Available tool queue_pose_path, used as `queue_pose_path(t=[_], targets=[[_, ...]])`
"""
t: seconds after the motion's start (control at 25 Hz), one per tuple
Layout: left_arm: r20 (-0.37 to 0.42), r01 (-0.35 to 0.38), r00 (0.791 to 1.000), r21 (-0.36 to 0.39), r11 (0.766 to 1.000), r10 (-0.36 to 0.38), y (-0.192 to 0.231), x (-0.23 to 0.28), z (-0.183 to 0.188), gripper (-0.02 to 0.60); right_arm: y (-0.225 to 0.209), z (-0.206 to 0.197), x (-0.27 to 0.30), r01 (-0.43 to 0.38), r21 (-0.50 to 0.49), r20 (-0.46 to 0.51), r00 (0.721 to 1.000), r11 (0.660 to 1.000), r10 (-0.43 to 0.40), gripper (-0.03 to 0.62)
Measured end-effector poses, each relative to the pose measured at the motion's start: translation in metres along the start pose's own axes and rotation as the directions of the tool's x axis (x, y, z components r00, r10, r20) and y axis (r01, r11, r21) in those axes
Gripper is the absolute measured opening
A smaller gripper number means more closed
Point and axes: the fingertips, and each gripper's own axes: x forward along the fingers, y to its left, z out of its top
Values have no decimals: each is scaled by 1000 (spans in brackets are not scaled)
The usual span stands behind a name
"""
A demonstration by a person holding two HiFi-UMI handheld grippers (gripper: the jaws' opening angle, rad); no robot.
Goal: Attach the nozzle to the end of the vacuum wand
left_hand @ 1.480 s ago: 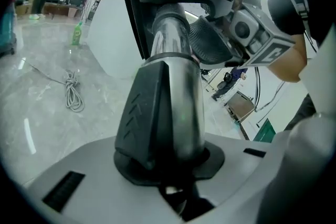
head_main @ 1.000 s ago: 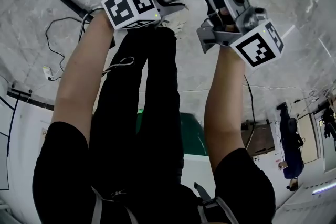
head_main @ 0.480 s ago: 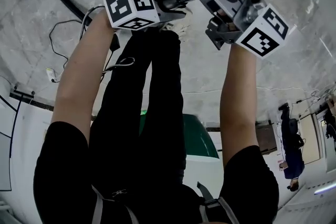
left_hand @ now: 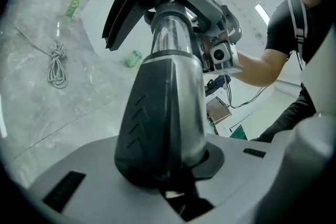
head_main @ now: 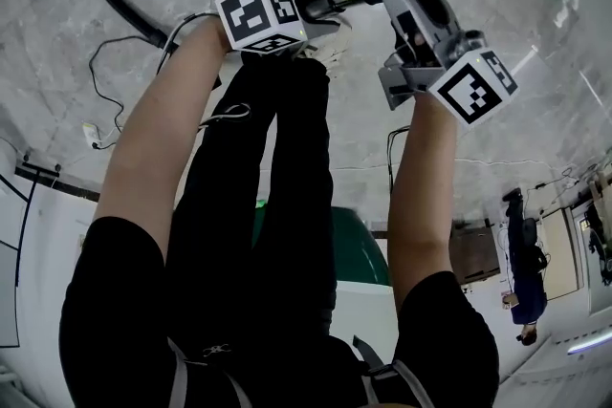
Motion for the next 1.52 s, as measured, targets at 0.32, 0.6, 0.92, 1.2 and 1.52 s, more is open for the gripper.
queue_pose_path(t=[0.32,0.6,0.92,1.2,1.52], targets=[[-8,25,1000,29,999,-24,-5,-3,-12,92,9,-19,4,-66,-23,-255,965,998,58,187],[-37,47,998,-2,999,-47,-11,5,-18,92,3,-28,1,-108,4,-241,965,994,106,187],[-52,-180,983,-27,983,178,16,41,-25,97,-57,-40,-15,208,161,-135,973,965,-188,186],[-147,-498,861,-49,866,487,57,44,-85,243,-152,-100,-2,381,344,-203,923,858,-328,186],[-85,-586,810,-153,796,580,72,-1,-106,242,-233,-148,12,653,391,-280,756,649,-592,187]])
